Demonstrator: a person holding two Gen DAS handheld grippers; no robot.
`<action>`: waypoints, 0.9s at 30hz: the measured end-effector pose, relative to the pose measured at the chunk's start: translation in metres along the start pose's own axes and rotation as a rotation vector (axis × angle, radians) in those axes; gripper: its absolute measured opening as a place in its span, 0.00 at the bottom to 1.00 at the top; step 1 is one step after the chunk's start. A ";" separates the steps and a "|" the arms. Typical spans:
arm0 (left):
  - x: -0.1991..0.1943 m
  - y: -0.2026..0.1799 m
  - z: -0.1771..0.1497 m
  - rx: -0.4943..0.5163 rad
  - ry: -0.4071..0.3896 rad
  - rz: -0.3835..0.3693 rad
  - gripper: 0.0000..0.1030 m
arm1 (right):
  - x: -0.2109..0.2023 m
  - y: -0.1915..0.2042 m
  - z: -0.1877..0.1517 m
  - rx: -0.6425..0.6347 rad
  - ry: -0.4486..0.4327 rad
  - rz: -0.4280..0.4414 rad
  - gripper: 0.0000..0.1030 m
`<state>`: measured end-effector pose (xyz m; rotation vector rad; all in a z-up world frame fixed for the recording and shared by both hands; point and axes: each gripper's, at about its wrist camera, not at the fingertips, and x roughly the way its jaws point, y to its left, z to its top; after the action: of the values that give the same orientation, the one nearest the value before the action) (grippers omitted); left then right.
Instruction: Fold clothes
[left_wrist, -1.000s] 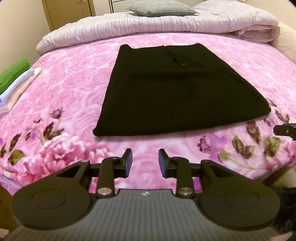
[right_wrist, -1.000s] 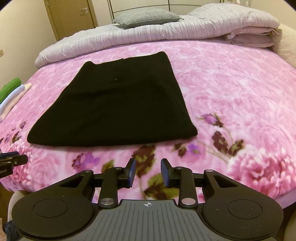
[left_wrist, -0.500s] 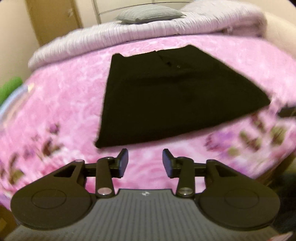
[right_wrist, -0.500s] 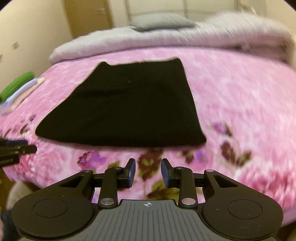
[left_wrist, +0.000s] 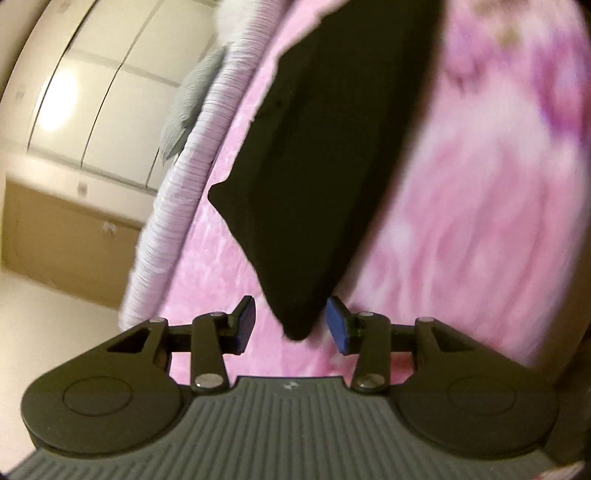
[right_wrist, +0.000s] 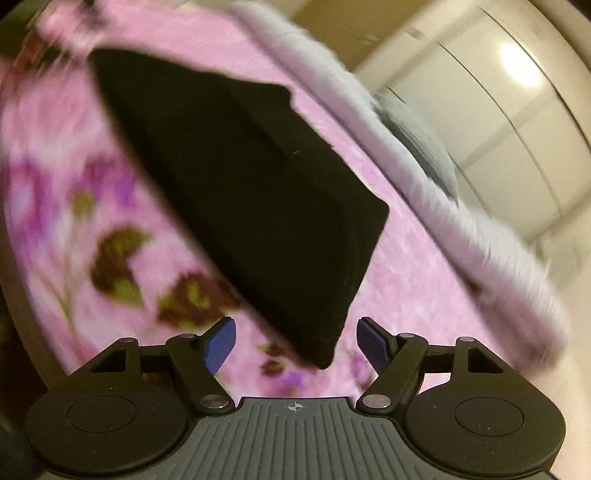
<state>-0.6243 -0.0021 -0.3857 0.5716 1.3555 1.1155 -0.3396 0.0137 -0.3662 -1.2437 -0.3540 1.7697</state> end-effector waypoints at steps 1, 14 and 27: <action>0.004 -0.004 -0.004 0.036 -0.011 0.003 0.37 | 0.007 0.004 -0.004 -0.056 0.007 -0.008 0.72; 0.042 0.003 -0.009 0.164 -0.203 -0.025 0.21 | 0.063 0.010 -0.013 -0.328 -0.073 -0.072 0.26; 0.019 0.042 -0.011 -0.009 -0.217 -0.153 0.13 | 0.034 -0.015 -0.004 -0.253 -0.027 0.032 0.09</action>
<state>-0.6503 0.0292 -0.3607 0.5560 1.1851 0.9084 -0.3308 0.0477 -0.3787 -1.4087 -0.5919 1.8115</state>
